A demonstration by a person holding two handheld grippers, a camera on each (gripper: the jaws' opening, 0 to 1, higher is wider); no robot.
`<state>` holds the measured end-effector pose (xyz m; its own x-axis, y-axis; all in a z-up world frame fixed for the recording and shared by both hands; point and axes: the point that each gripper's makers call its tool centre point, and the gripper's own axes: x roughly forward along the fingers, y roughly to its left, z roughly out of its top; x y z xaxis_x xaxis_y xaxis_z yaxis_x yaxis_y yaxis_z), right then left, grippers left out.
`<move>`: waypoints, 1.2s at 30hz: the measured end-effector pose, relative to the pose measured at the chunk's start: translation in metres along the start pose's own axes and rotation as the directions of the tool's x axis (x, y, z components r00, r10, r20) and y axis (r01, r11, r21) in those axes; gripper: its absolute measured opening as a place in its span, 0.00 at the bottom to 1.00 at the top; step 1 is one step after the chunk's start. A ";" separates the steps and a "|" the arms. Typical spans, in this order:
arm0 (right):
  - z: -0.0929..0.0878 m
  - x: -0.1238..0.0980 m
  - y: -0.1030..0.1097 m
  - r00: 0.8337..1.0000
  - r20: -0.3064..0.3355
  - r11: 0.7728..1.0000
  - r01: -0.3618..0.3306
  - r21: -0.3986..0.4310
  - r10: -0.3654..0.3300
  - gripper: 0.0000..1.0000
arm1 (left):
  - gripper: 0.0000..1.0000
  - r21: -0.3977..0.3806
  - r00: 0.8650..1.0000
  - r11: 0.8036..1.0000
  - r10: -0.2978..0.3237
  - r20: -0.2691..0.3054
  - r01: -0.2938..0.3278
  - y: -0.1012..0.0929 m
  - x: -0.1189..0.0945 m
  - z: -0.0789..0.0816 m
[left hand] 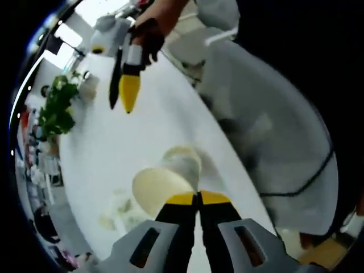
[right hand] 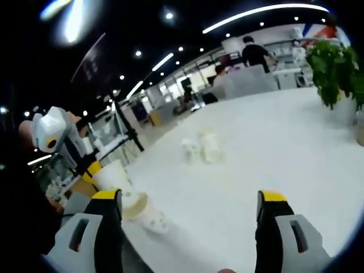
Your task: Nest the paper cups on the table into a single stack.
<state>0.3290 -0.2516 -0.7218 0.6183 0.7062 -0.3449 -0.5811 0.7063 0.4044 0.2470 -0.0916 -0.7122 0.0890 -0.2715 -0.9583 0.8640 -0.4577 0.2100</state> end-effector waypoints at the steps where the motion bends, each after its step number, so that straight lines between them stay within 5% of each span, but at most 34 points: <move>1: 0.000 0.000 -0.001 1.000 0.000 1.000 0.002 0.002 -0.002 0.97 | 0.00 -0.002 1.000 1.000 -0.001 -0.002 0.001 0.000 0.001 -0.001; 36: -0.009 -0.004 -0.003 1.000 0.000 1.000 0.009 0.026 -0.009 0.96 | 0.00 -0.044 0.999 0.998 -0.043 -0.011 0.043 -0.001 0.031 0.001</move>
<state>0.3238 -0.2567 -0.7291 0.6236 0.6996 -0.3489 -0.5616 0.7113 0.4227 0.2486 -0.1006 -0.7420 0.0571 -0.2422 -0.9686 0.8879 -0.4312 0.1602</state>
